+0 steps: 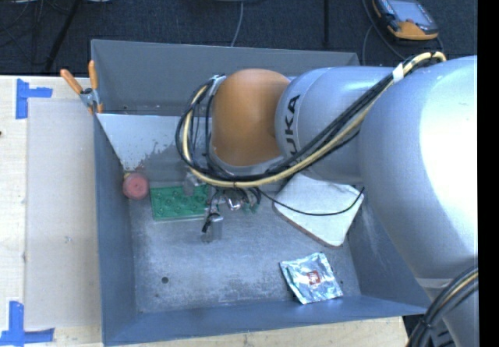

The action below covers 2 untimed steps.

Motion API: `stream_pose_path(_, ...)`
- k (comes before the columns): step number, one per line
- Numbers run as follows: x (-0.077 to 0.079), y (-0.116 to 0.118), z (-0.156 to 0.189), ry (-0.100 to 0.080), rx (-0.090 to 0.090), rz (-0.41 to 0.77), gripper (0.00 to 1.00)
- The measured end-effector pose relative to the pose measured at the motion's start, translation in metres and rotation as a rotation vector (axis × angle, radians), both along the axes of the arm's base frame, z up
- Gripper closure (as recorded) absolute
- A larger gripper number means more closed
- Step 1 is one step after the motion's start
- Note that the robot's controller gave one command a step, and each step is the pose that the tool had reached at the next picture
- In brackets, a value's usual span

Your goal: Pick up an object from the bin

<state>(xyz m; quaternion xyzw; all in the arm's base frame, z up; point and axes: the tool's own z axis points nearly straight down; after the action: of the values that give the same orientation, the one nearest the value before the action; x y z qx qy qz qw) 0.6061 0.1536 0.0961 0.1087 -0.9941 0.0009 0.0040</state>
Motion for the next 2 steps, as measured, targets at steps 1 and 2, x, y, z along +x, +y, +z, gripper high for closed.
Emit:
stream_pose_path(1, 0.0110, 0.0006, -0.0216, -0.007, 0.003, -0.068, 0.00)
stream_pose_path(2, 0.0115, 0.0007, -0.0203, -0.009, 0.003, -0.068, 1.00)
